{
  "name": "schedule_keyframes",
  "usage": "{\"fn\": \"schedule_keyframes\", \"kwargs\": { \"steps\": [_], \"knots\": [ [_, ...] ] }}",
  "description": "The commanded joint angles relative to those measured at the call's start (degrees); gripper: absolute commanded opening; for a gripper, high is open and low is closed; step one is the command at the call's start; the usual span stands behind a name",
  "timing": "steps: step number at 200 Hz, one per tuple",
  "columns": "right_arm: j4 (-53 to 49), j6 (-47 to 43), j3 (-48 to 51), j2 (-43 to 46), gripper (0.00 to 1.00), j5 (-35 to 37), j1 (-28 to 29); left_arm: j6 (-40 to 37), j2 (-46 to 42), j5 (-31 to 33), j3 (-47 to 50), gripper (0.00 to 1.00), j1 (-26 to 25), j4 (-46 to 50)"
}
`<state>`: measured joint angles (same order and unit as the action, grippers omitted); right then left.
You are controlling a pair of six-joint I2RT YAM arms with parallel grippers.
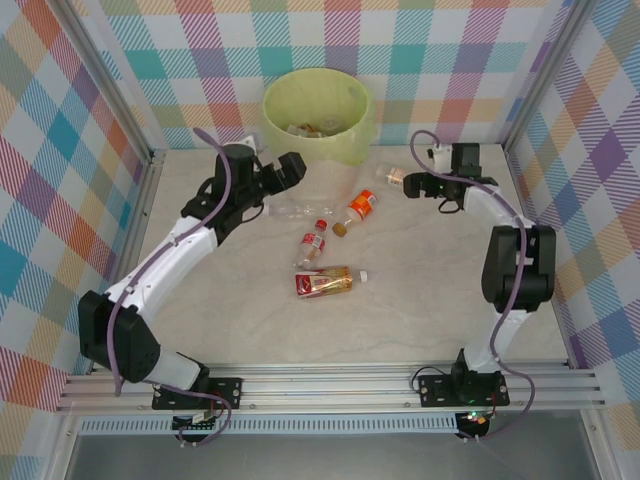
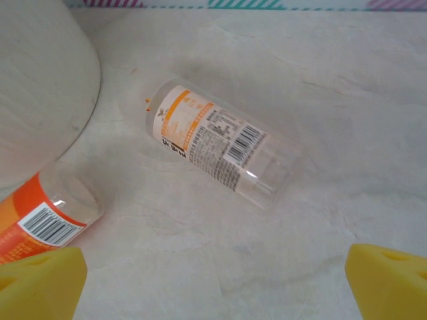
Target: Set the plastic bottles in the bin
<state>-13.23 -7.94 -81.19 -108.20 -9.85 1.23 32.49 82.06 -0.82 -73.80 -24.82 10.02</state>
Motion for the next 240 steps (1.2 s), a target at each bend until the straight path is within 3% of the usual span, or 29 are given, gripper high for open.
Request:
{"fn": "schedule_keyframes", "kwargs": {
  "steps": [1,30,90,131,187,200,240],
  "knots": [
    [-7.7,-12.1,-8.5,-5.8,1.00,-4.4,0.1,-0.9,-6.2,3.7,4.4,1.00,1.0,-2.2],
    [-7.8,-15.8,-16.1,-13.1,1.00,-2.0,0.2,2.2,-11.6,8.0,12.4,1.00,2.4,-3.8],
    [-20.0,-17.6,-34.6,-26.1,1.00,-10.5,0.4,5.7,-18.0,11.3,20.3,1.00,5.4,-4.9],
    [-28.7,-17.3,-48.4,-35.5,1.00,-7.2,1.4,8.4,-18.1,9.7,22.9,1.00,6.6,-6.6],
    [-30.5,-15.0,-52.3,-38.7,1.00,-2.8,2.9,8.5,-17.5,8.8,23.6,1.00,7.7,-6.9],
    [-30.6,-14.0,-52.3,-38.9,0.96,-0.5,3.4,8.7,-17.4,8.5,23.8,1.00,7.9,-6.9],
    [-30.6,-10.9,-51.5,-38.9,0.72,3.8,3.5,9.4,-17.5,8.1,24.8,1.00,8.2,-7.2]
  ]
}}
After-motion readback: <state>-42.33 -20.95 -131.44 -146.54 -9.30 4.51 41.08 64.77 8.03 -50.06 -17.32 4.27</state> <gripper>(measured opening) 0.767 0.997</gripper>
